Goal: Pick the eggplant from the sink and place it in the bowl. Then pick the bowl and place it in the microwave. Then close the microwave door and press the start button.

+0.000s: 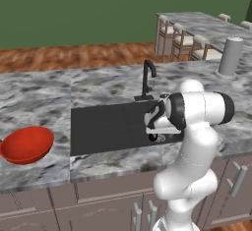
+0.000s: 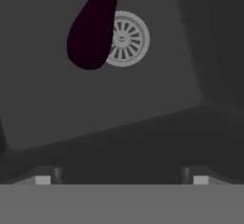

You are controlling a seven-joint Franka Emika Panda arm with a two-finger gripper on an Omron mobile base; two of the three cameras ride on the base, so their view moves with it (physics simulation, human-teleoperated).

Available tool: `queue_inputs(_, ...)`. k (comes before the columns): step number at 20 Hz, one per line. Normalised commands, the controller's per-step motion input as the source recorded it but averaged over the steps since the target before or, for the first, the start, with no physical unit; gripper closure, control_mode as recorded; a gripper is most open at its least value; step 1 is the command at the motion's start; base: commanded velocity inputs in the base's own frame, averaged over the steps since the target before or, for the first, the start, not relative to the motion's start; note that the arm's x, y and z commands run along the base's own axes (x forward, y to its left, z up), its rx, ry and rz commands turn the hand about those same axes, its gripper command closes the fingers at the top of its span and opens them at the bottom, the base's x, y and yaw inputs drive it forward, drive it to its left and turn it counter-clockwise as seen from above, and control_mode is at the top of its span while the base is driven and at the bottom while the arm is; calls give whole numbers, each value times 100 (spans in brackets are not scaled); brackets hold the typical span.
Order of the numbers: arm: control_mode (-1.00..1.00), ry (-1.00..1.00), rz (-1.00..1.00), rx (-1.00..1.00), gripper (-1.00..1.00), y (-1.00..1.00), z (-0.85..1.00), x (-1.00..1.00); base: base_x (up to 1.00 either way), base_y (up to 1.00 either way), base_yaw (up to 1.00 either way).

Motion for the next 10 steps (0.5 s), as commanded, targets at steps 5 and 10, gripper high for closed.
queue_inputs(5, -100, -2, 0, 0, -100, 0, -23, 28, 0, 0, 0)
queue_inputs(10, -100, -2, 0, 0, -100, 0, -27, 36, 0, 0, 0)
